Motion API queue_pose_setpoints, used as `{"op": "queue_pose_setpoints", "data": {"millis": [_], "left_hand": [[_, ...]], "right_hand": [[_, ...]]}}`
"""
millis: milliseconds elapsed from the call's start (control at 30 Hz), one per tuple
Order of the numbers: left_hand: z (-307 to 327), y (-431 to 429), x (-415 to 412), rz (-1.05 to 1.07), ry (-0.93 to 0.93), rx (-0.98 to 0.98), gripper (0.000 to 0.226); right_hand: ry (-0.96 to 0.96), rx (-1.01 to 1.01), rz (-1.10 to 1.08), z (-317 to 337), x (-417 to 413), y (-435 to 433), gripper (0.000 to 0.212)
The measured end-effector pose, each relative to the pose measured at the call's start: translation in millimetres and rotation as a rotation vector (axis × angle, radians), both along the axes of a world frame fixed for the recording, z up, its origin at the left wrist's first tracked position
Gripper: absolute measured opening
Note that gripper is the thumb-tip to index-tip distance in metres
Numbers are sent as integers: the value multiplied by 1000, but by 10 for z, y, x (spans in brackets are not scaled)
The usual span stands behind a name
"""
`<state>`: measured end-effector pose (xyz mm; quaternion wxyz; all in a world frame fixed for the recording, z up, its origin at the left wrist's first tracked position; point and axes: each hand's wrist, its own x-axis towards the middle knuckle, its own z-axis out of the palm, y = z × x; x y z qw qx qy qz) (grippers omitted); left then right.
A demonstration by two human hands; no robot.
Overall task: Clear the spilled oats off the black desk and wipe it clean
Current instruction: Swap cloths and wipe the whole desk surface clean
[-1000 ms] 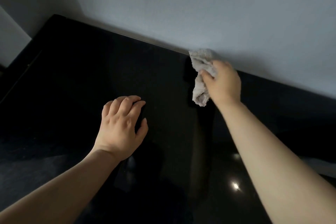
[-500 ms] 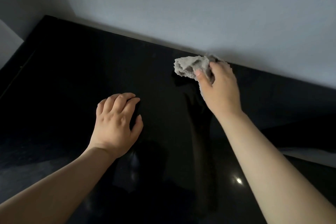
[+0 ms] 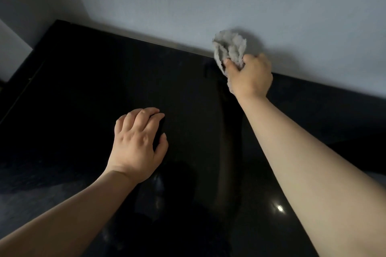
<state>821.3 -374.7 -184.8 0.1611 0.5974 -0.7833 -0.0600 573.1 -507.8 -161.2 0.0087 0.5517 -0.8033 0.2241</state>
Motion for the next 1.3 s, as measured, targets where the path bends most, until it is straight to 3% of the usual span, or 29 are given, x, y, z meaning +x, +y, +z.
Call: {"op": "queue_pose_setpoints", "data": {"millis": [100,333,400,467,533,633,767,933,1067,1200,1300], "left_hand": [[7,-6,-6,3,2,0,45],[7,-14,-2,2,5,3,45],[8,-15,-6,-4,-1,-1,45],[1,-10,-2,-6,0,-1,44],[-6,-15,-6,-7,5,-5,44],[-17,-18,-12,-11,5,-2,44],[-22,-17,-13,-5,-5,-5,44],[-33,-33,-11,-2,2,-3,44],[-35,-27,-12,-1,-3,-2,45],[-40,-20,-6,-5,-9,9,47],[-44,-24,1,-5,-4,0,47]], "right_hand": [[79,40,8,-65,173,-94,41],[152,64,289,-75,274,257,29],[93,97,337,-34,318,534,28],[-106,171,354,44,315,734,30],[-257,135,284,168,251,723,32],[-130,-31,51,204,99,361,30],[-8,106,-108,-24,18,44,36],[2,108,150,-52,269,820,30],[-302,139,273,136,403,1410,19],[-209,-90,-87,220,-149,1084,29],[-157,113,-308,38,-378,803,45]]}}
